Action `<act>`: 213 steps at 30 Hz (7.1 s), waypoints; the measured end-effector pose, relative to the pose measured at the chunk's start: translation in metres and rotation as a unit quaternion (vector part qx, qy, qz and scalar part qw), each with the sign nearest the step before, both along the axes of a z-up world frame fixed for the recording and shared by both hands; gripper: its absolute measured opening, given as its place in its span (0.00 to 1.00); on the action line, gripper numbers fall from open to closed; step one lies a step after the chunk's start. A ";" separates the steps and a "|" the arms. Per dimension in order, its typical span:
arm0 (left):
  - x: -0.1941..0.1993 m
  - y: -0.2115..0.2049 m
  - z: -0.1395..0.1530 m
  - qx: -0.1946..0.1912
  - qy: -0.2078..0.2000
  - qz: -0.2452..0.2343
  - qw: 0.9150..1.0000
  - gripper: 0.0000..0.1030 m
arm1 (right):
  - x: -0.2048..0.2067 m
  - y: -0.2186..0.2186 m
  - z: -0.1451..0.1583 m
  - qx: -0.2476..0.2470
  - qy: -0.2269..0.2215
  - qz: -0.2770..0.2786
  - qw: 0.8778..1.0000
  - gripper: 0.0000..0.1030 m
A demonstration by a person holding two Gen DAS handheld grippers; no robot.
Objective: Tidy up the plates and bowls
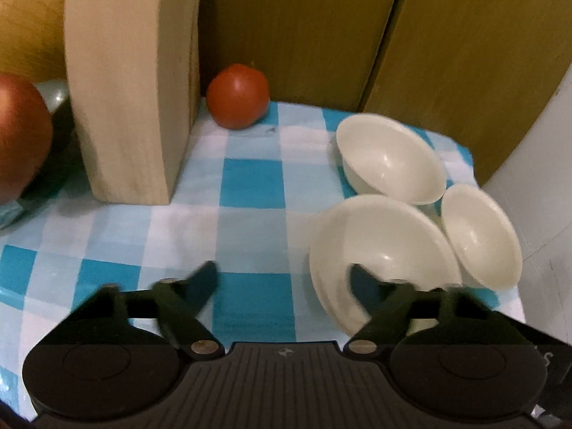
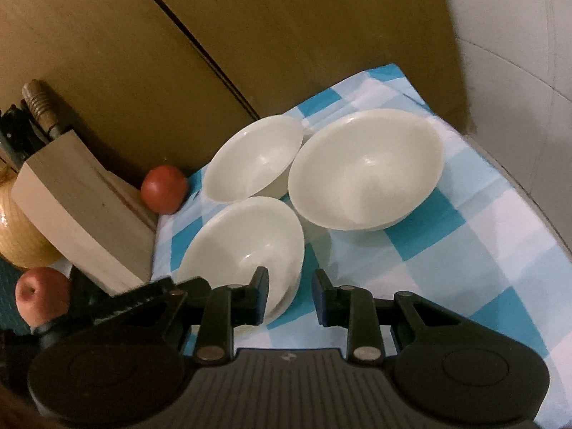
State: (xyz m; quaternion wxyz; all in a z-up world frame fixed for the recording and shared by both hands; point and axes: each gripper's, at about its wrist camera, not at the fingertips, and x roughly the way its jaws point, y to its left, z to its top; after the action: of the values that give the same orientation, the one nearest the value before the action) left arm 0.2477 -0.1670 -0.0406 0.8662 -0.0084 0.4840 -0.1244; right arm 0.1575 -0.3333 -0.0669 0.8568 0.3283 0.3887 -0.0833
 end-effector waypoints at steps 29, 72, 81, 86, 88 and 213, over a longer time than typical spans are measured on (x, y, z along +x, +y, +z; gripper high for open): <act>-0.064 0.064 0.016 0.048 0.004 -0.010 0.999 0.47 | -0.022 0.088 0.005 0.024 0.015 0.136 0.990 0.11; -0.061 0.037 0.071 0.048 -0.069 -0.002 0.996 0.83 | -0.044 -0.015 0.050 -0.029 -0.053 -0.005 0.998 0.39; -0.057 0.005 0.079 0.018 -0.074 -0.022 0.997 0.84 | -0.045 -0.052 0.049 -0.053 -0.053 -0.056 0.996 0.40; -0.054 -0.018 0.076 -0.008 -0.057 -0.043 0.997 0.84 | -0.040 -0.063 0.048 -0.056 -0.052 -0.062 0.995 0.40; -0.053 -0.027 0.073 -0.007 -0.059 -0.049 0.997 0.84 | -0.038 -0.068 0.047 -0.067 -0.049 -0.066 0.994 0.40; -0.072 0.026 0.096 0.054 0.011 0.042 0.998 0.46 | -0.036 0.082 0.033 -0.001 0.003 0.178 0.984 0.12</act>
State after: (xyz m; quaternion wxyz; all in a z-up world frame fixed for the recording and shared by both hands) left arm 0.1752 -0.1414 0.0553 0.8646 0.0165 0.4984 -0.0611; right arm 0.1218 -0.2511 -0.0344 0.8572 0.2530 0.4432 0.0692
